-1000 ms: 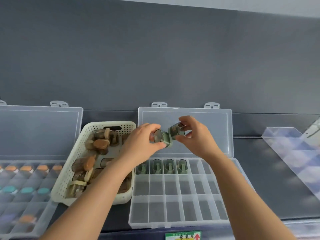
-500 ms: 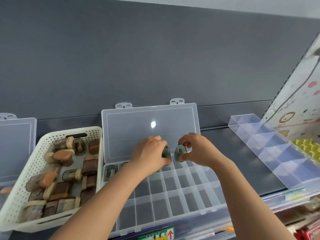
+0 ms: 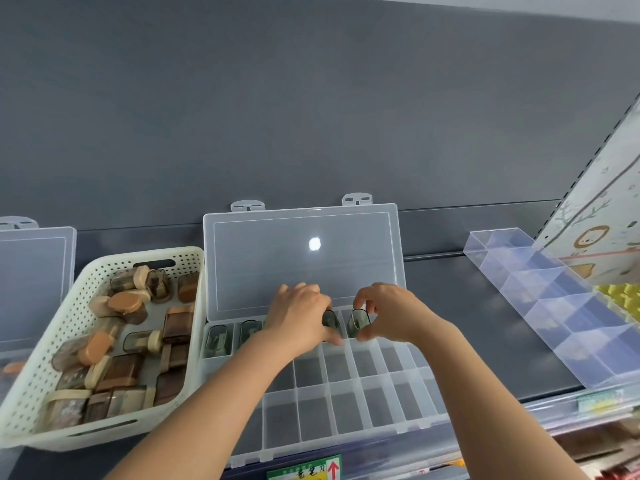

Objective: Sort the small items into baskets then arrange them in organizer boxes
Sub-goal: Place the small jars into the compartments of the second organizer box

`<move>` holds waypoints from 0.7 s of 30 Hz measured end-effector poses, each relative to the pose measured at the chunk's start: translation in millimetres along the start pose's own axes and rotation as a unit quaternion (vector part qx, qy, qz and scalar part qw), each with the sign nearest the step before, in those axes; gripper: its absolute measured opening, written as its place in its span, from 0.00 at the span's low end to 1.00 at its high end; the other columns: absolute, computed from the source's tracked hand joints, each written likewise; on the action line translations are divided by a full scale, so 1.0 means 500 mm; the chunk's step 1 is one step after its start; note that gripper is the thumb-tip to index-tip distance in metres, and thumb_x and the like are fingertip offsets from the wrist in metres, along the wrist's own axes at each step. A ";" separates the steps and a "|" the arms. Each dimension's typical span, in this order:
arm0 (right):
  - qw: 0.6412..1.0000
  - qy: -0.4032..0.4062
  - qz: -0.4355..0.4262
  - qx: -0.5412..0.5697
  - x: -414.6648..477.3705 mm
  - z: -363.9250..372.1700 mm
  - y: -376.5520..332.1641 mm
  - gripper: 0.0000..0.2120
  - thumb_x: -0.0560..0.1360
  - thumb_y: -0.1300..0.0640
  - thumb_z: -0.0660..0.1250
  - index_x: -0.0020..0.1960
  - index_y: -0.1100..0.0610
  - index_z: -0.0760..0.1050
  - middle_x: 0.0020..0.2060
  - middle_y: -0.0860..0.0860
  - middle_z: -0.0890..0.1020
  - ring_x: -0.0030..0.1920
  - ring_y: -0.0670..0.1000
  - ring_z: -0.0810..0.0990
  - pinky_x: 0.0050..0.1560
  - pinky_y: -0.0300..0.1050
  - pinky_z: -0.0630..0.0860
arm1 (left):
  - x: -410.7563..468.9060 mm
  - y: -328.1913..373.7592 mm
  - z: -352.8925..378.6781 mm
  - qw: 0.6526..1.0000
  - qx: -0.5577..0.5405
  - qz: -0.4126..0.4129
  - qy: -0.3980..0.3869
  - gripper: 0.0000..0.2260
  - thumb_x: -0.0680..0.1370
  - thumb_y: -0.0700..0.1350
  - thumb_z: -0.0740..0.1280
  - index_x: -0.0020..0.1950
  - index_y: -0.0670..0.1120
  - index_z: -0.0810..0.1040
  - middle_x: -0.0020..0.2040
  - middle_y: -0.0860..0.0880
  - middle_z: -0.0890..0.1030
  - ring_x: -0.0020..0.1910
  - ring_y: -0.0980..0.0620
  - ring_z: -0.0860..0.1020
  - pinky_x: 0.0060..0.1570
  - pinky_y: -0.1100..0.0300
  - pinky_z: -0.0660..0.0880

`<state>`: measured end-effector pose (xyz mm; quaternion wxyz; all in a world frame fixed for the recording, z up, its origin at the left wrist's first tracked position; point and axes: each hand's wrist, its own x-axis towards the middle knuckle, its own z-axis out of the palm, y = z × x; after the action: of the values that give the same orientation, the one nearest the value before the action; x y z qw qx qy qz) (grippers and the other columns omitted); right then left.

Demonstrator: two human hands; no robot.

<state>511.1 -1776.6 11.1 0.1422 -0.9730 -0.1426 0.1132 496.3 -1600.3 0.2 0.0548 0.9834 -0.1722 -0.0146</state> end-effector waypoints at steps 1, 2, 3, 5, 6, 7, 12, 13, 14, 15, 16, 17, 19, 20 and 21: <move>1.000 -0.004 -0.002 -0.003 0.002 0.000 0.000 0.22 0.64 0.48 0.78 0.56 0.48 0.76 0.51 0.47 0.77 0.50 0.50 0.77 0.53 0.49 0.78 | 0.000 -0.001 0.001 1.000 -0.005 -0.001 -0.004 0.25 0.68 0.67 0.68 0.56 0.51 0.78 0.50 0.52 0.76 0.51 0.50 0.72 0.48 0.55 0.63; 1.000 -0.007 -0.005 -0.006 0.003 0.000 0.000 0.22 0.65 0.48 0.78 0.56 0.48 0.77 0.51 0.47 0.77 0.50 0.49 0.77 0.53 0.49 0.78 | 0.000 -0.001 0.001 1.000 -0.010 0.000 -0.007 0.25 0.68 0.67 0.69 0.57 0.52 0.78 0.50 0.52 0.76 0.51 0.51 0.72 0.48 0.55 0.63; 1.000 -0.010 -0.008 -0.008 0.005 -0.001 0.001 0.21 0.65 0.48 0.77 0.56 0.48 0.77 0.51 0.47 0.78 0.50 0.49 0.77 0.53 0.48 0.78 | 0.000 -0.002 0.001 1.000 -0.015 0.001 -0.010 0.25 0.69 0.66 0.69 0.57 0.52 0.78 0.50 0.52 0.76 0.52 0.51 0.72 0.49 0.55 0.64; 1.000 -0.013 -0.014 -0.007 0.007 -0.003 0.002 0.20 0.66 0.47 0.76 0.57 0.48 0.78 0.51 0.46 0.78 0.50 0.49 0.77 0.53 0.47 0.78 | 0.000 -0.002 0.001 0.999 -0.026 0.005 -0.019 0.24 0.69 0.65 0.69 0.58 0.52 0.78 0.50 0.52 0.75 0.52 0.51 0.71 0.49 0.56 0.63; 1.000 -0.013 -0.016 -0.006 0.008 -0.004 0.002 0.20 0.67 0.47 0.76 0.57 0.49 0.78 0.51 0.46 0.78 0.50 0.48 0.77 0.53 0.47 0.78 | 0.001 -0.003 0.001 0.999 -0.032 0.006 -0.025 0.23 0.70 0.64 0.69 0.59 0.53 0.78 0.50 0.52 0.75 0.52 0.51 0.71 0.50 0.55 0.63; 1.000 -0.014 -0.016 -0.004 0.009 -0.005 0.002 0.20 0.67 0.47 0.75 0.57 0.49 0.78 0.51 0.46 0.78 0.50 0.48 0.77 0.53 0.46 0.78 | 0.000 -0.003 0.001 0.999 -0.038 0.008 -0.031 0.22 0.71 0.64 0.69 0.60 0.53 0.78 0.51 0.52 0.75 0.52 0.51 0.71 0.50 0.55 0.63; 1.000 -0.005 -0.014 0.014 0.011 -0.005 0.003 0.19 0.67 0.51 0.76 0.56 0.50 0.78 0.47 0.45 0.77 0.48 0.48 0.78 0.50 0.45 0.78 | 0.001 -0.005 -0.001 0.998 -0.033 0.018 -0.043 0.17 0.75 0.59 0.66 0.60 0.54 0.78 0.52 0.52 0.76 0.55 0.50 0.71 0.54 0.52 0.65; 1.000 -0.002 -0.015 0.016 0.012 -0.005 0.003 0.18 0.67 0.52 0.76 0.55 0.51 0.78 0.45 0.44 0.77 0.47 0.48 0.78 0.50 0.45 0.78 | 0.002 -0.005 -0.001 0.998 -0.031 0.020 -0.042 0.16 0.76 0.58 0.66 0.61 0.54 0.78 0.52 0.52 0.76 0.55 0.50 0.71 0.54 0.52 0.65; 1.000 -0.001 -0.017 0.016 0.013 -0.005 0.003 0.17 0.67 0.53 0.76 0.55 0.51 0.78 0.44 0.43 0.77 0.47 0.48 0.78 0.49 0.45 0.78 | 0.003 -0.004 -0.002 0.999 -0.029 0.023 -0.041 0.15 0.76 0.56 0.66 0.61 0.53 0.78 0.53 0.51 0.76 0.55 0.50 0.71 0.54 0.52 0.64; 1.000 -0.002 -0.019 0.014 0.014 -0.005 0.003 0.17 0.67 0.53 0.76 0.54 0.51 0.78 0.44 0.43 0.77 0.46 0.48 0.78 0.49 0.44 0.79 | 0.003 -0.003 -0.001 0.999 -0.026 0.026 -0.039 0.15 0.76 0.55 0.66 0.61 0.53 0.78 0.53 0.51 0.76 0.55 0.50 0.71 0.54 0.52 0.64; 1.000 -0.004 -0.021 0.013 0.016 -0.005 0.002 0.16 0.67 0.53 0.76 0.54 0.51 0.78 0.44 0.43 0.76 0.46 0.48 0.78 0.49 0.44 0.79 | 0.003 -0.001 -0.001 0.999 -0.024 0.028 -0.037 0.15 0.76 0.54 0.66 0.61 0.52 0.78 0.53 0.51 0.76 0.55 0.50 0.71 0.54 0.52 0.63; 1.000 -0.007 -0.022 0.012 0.018 -0.005 0.002 0.16 0.67 0.53 0.76 0.54 0.51 0.79 0.44 0.43 0.77 0.46 0.48 0.78 0.49 0.43 0.79 | 0.003 0.001 -0.002 0.999 -0.023 0.030 -0.037 0.15 0.76 0.54 0.66 0.61 0.52 0.78 0.53 0.51 0.76 0.55 0.50 0.71 0.54 0.52 0.63; 1.000 -0.013 -0.020 0.009 0.020 -0.005 0.003 0.17 0.67 0.53 0.76 0.54 0.50 0.78 0.44 0.43 0.77 0.46 0.48 0.78 0.50 0.44 0.79 | 0.004 0.003 -0.001 0.999 -0.023 0.029 -0.036 0.15 0.76 0.53 0.67 0.61 0.51 0.78 0.53 0.51 0.76 0.55 0.50 0.71 0.54 0.52 0.63; 1.000 -0.015 -0.018 0.006 0.022 -0.006 0.003 0.17 0.67 0.53 0.76 0.54 0.50 0.78 0.45 0.44 0.78 0.46 0.48 0.78 0.50 0.45 0.79 | 0.004 0.003 -0.002 0.999 -0.024 0.028 -0.034 0.15 0.76 0.54 0.67 0.61 0.51 0.78 0.53 0.51 0.76 0.55 0.49 0.71 0.54 0.52 0.63; 1.000 -0.016 -0.016 0.003 0.023 -0.006 0.004 0.18 0.67 0.52 0.76 0.55 0.50 0.78 0.46 0.44 0.78 0.47 0.48 0.77 0.51 0.45 0.79 | 0.003 0.003 -0.002 0.999 -0.024 0.026 -0.032 0.15 0.76 0.54 0.67 0.61 0.51 0.78 0.53 0.51 0.76 0.55 0.49 0.71 0.54 0.52 0.63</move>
<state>523.2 -1775.5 11.5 0.1444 -0.9683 -0.1600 0.1265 497.3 -1602.2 1.3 0.0736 0.9759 -0.1994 -0.0491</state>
